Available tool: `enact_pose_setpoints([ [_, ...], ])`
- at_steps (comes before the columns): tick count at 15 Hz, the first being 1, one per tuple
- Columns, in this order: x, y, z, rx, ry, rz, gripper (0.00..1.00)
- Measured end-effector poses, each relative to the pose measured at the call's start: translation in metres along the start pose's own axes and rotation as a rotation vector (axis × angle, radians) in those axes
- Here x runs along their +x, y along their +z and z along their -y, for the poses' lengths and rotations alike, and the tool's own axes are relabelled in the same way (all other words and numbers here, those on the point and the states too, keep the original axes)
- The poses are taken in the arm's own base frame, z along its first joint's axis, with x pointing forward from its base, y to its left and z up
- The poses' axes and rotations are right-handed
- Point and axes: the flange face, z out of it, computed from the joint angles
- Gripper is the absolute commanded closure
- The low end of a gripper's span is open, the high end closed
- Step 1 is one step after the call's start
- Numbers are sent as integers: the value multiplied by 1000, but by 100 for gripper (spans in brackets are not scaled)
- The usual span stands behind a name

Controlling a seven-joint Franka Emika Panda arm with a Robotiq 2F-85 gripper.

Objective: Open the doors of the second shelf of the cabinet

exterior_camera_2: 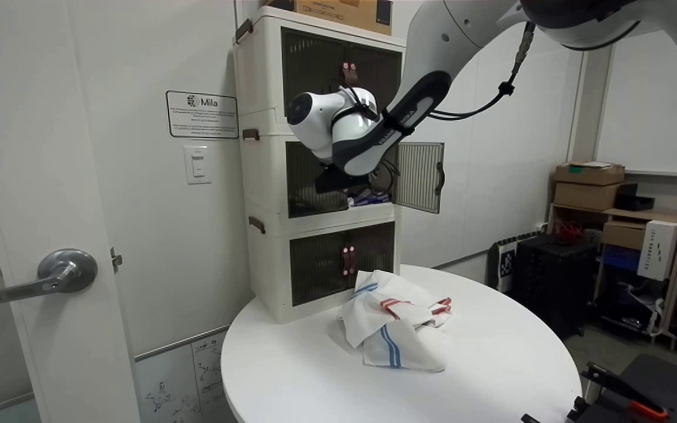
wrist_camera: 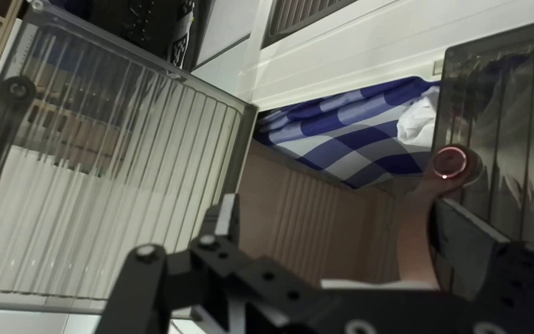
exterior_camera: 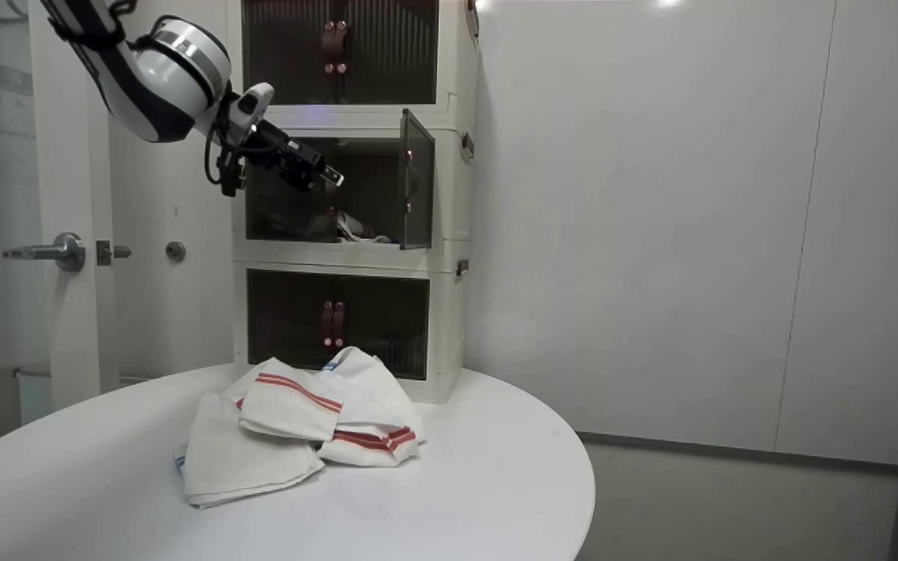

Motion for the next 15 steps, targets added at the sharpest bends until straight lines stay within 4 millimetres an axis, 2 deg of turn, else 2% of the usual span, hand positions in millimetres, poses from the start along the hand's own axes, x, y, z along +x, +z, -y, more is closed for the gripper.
enact_pose_setpoints([
  [9, 0, -11, 8, 64, 79, 9, 91],
  [12, -1, -15, 11, 84, 79, 11, 99],
  [13, -3, -16, 12, 86, 75, 14, 94],
  [15, -5, -17, 12, 87, 71, 16, 92],
])
